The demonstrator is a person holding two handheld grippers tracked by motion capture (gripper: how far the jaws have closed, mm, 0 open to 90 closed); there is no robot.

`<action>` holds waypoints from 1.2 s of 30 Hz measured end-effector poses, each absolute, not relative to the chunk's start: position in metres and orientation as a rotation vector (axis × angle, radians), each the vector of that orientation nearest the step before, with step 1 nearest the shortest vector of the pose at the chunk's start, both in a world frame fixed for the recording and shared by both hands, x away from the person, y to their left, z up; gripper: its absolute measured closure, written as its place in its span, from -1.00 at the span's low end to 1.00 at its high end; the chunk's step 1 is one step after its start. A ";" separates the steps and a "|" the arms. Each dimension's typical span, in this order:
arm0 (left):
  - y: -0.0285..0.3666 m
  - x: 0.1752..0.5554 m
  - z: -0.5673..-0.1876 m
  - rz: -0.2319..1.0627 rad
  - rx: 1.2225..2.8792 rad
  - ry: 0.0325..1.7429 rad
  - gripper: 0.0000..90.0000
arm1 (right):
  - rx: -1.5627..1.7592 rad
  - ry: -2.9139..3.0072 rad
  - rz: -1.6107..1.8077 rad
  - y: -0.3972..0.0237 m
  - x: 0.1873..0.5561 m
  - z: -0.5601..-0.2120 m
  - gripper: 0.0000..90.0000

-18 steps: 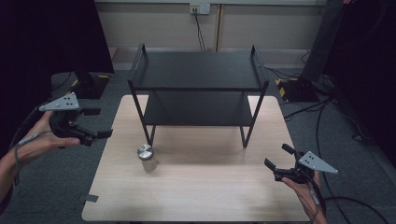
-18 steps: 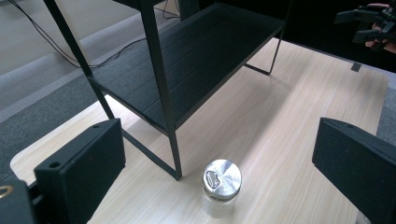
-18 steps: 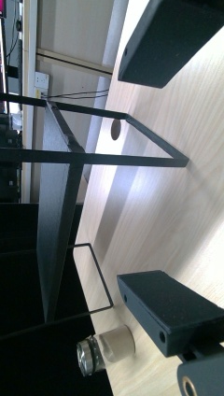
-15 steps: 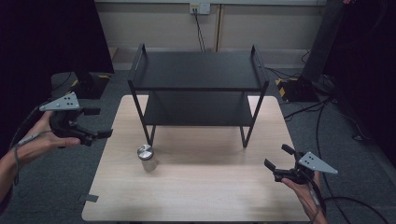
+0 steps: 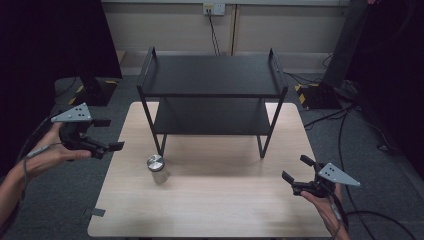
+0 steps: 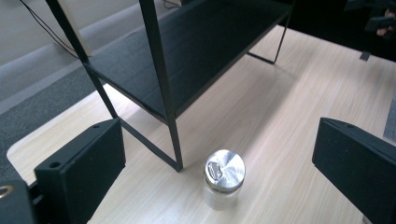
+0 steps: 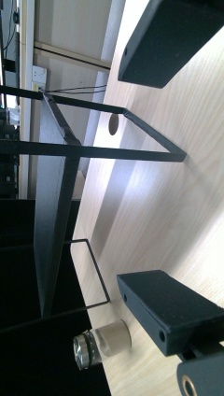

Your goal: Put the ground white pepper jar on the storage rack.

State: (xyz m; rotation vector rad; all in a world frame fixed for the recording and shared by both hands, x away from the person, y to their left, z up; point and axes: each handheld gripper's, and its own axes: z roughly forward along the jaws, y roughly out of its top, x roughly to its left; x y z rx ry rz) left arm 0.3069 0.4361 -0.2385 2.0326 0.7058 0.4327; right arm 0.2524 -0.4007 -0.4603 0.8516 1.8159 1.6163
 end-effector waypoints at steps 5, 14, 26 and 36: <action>0.433 0.312 -0.249 0.420 2.045 0.714 -0.96 | 0.850 1.831 1.611 -0.400 0.254 -0.460 -0.91; 0.428 0.321 -0.267 0.404 2.057 0.724 -0.96 | 0.857 1.850 1.602 -0.399 0.254 -0.461 -0.90; 0.417 0.334 -0.300 0.380 2.071 0.697 -0.95 | 0.859 1.843 1.604 -0.400 0.254 -0.461 -0.90; 0.405 0.341 -0.333 0.349 2.079 0.693 -0.94 | 0.860 1.844 1.600 -0.400 0.253 -0.461 -0.89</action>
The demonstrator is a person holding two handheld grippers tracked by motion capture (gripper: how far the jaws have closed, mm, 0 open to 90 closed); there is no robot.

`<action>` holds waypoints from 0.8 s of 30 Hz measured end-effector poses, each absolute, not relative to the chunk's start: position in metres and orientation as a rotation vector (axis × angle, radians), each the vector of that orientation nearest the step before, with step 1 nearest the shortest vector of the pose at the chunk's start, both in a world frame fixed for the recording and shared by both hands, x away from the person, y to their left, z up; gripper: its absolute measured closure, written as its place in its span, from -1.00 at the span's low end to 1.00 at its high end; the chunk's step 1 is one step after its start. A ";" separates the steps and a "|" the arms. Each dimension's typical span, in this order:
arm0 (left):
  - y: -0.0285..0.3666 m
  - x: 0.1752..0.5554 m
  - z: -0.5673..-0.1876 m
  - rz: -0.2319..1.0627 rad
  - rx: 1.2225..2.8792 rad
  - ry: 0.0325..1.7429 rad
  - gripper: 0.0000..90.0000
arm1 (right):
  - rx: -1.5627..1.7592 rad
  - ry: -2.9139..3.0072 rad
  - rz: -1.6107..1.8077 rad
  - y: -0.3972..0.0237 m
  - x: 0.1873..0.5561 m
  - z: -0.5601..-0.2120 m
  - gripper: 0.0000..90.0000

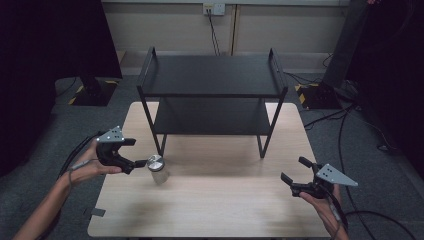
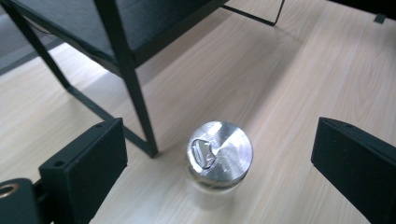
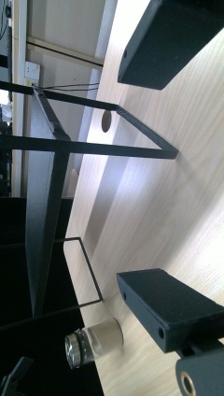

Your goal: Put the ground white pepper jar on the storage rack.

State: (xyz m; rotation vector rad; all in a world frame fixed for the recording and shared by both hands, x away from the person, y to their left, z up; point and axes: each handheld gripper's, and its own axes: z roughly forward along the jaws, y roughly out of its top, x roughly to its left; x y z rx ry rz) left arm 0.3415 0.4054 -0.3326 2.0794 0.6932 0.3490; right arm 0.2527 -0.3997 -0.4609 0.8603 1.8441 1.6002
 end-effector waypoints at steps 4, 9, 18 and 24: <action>0.401 0.345 -0.346 0.335 2.081 0.695 -0.93 | 0.874 1.834 1.631 -0.401 0.253 -0.463 -0.89; 0.394 0.349 -0.363 0.327 2.087 0.688 -0.92 | 0.874 1.841 1.623 -0.401 0.253 -0.463 -0.88; 0.384 0.360 -0.383 0.315 2.096 0.680 -0.88 | 0.878 1.835 1.637 -0.402 0.254 -0.465 -0.88; 0.379 0.365 -0.394 0.320 2.110 0.663 -0.84 | 0.880 1.834 1.636 -0.402 0.253 -0.465 -0.88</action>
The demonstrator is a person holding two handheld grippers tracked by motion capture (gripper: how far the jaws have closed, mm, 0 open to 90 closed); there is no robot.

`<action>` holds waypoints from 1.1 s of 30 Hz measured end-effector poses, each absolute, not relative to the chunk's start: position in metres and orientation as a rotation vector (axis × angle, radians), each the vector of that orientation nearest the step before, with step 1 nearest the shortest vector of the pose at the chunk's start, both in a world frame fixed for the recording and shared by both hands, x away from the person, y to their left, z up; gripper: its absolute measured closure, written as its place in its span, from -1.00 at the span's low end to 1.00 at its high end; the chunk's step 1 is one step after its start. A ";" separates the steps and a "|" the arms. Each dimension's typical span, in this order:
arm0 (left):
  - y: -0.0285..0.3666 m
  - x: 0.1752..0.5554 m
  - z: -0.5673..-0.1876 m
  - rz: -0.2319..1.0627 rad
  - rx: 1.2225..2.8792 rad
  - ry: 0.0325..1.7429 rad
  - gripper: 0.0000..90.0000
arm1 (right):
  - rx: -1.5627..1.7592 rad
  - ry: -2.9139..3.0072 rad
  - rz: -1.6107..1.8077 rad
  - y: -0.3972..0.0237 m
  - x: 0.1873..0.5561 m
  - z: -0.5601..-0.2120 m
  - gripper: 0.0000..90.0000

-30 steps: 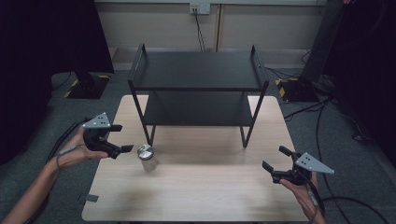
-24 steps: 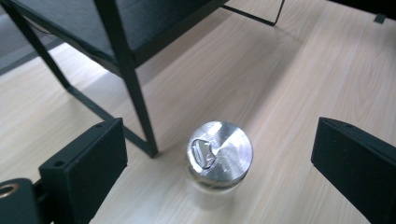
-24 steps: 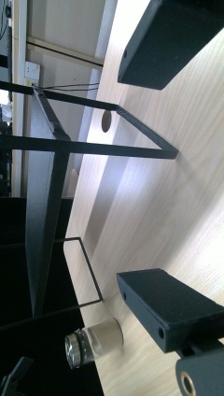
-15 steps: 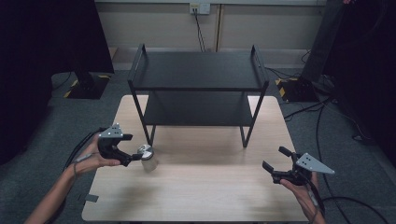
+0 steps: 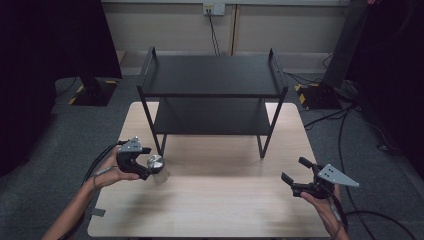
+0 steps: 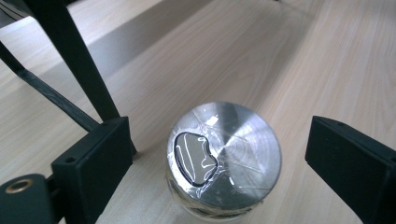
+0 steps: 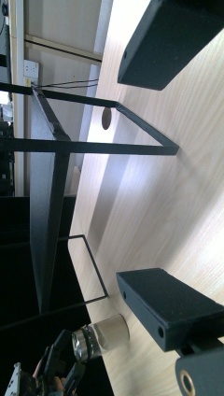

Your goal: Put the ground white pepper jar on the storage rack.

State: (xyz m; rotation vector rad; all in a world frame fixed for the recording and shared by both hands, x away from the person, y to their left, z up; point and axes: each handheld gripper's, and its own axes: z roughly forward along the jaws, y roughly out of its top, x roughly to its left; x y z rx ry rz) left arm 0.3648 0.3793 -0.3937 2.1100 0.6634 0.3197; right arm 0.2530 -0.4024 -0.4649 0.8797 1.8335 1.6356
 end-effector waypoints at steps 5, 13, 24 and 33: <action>0.376 0.368 -0.402 0.315 2.120 0.653 -0.80 | 0.874 1.841 1.635 -0.402 0.254 -0.465 -0.88; 0.375 0.372 -0.416 0.289 2.090 0.670 -0.71 | 0.879 1.838 1.633 -0.402 0.253 -0.465 -0.88; 0.381 0.373 -0.422 0.290 2.071 0.642 -0.29 | 0.876 1.838 1.626 -0.401 0.254 -0.465 -0.88; 0.377 0.373 -0.418 0.293 2.088 0.652 -0.28 | 0.876 1.836 1.626 -0.401 0.253 -0.466 -0.88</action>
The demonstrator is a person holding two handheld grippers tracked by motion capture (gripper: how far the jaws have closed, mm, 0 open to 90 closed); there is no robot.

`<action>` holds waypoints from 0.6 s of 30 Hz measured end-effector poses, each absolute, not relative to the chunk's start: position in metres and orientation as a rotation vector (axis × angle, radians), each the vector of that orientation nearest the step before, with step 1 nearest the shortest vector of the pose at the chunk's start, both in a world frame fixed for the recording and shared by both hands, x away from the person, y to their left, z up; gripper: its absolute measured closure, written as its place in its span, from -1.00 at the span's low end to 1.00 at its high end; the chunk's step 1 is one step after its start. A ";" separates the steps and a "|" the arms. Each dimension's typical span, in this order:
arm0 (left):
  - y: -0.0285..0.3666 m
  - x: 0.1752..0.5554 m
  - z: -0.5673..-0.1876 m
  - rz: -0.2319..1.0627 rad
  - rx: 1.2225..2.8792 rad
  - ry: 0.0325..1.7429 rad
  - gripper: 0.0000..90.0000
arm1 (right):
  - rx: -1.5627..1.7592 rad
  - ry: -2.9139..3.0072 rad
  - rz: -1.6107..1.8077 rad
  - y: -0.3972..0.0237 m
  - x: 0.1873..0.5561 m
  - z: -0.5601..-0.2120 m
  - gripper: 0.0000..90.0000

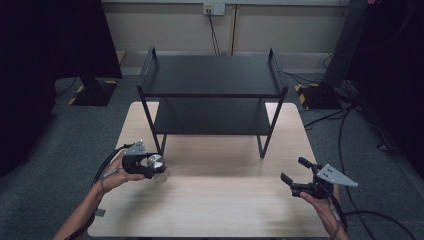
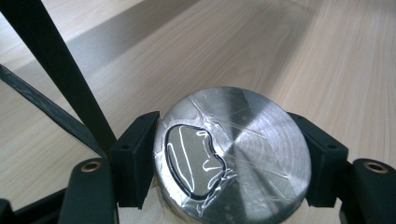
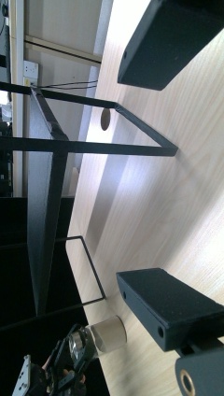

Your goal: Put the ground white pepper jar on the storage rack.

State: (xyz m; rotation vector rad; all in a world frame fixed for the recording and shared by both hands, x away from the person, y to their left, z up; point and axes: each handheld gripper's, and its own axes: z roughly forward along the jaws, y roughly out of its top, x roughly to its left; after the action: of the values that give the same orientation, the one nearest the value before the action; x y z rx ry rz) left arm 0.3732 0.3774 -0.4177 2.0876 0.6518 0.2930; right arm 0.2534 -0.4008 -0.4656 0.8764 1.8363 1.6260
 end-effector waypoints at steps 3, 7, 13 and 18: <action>0.375 0.372 -0.417 0.299 2.088 0.666 -0.28 | 0.874 1.836 1.627 -0.400 0.253 -0.465 -0.88; 0.373 0.373 -0.412 0.292 2.109 0.664 -0.28 | 0.870 1.837 1.624 -0.400 0.253 -0.466 -0.88; 0.370 0.369 -0.389 0.275 2.113 0.665 -0.27 | 0.868 1.834 1.625 -0.400 0.253 -0.465 -0.88; 0.366 0.361 -0.354 0.284 2.093 0.646 -0.27 | 0.865 1.830 1.629 -0.400 0.253 -0.465 -0.88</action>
State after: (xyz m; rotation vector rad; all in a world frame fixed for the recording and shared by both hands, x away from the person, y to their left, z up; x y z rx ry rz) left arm 0.3608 0.3661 -0.3540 2.0933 0.6463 0.2844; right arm 0.2529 -0.4000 -0.4652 0.8646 1.8305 1.6287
